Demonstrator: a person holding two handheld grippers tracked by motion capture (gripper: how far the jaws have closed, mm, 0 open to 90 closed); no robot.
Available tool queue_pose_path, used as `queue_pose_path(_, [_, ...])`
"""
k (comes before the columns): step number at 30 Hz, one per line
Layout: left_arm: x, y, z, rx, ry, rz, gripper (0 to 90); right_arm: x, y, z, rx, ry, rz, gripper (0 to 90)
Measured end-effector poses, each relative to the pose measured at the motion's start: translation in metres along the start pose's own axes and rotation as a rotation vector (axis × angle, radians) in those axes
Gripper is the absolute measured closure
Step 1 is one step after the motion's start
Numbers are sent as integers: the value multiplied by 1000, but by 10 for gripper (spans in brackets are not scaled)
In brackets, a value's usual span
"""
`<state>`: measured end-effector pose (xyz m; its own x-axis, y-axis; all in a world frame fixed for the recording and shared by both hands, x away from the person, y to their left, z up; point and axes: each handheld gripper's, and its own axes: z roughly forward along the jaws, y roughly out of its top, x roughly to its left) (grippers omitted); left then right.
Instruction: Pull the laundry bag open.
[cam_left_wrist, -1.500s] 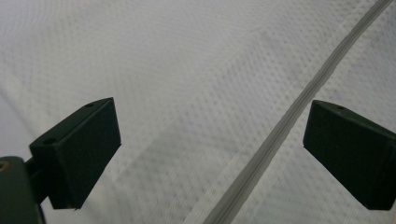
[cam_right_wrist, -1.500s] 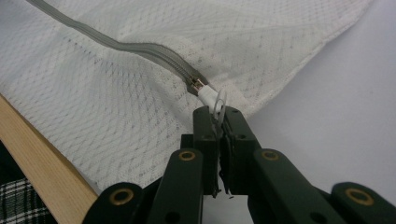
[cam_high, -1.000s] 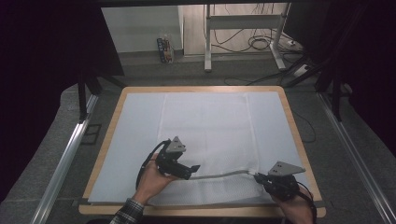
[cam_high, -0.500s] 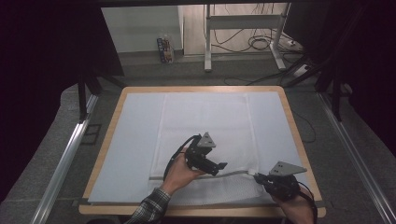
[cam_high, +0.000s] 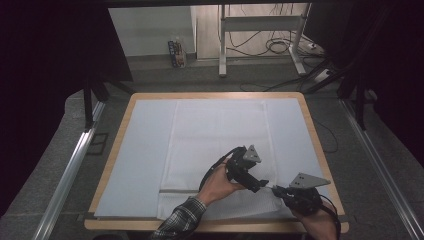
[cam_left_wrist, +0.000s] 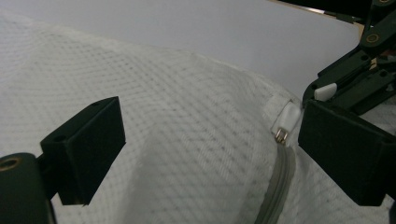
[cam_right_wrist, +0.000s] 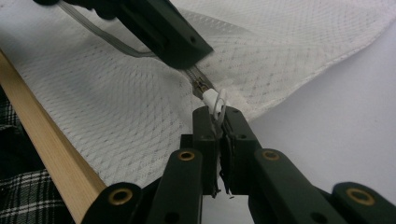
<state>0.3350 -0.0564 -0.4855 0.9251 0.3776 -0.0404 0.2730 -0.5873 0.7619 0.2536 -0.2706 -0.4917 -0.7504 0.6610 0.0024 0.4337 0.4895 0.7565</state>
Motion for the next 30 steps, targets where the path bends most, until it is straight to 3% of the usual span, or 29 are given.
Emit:
queue_pose_path(1, [1,1,1,15,-2,13,74,0,0,0,-2,-1,-1,843])
queue_pose_path(4, [1,0,5,10,-11,-6,74,0,1,-2,-20,6,-5,842])
queue_pose_path(9, [1,-2,11,29,-22,3,74,0,1,-3,-26,8,-6,842])
queue_pose_path(12, [1,-2,14,20,-33,-15,73,0,1,-4,-29,10,-3,842])
queue_pose_path(17, [3,-2,16,21,-11,-20,74,0,1,-4,-33,14,-1,841])
queue_pose_path(22, [4,-2,12,13,15,-20,88,-1,1,-4,-27,10,13,841])
queue_pose_path(30, [5,-3,3,-5,-3,-24,178,0,2,-4,-31,1,6,840])
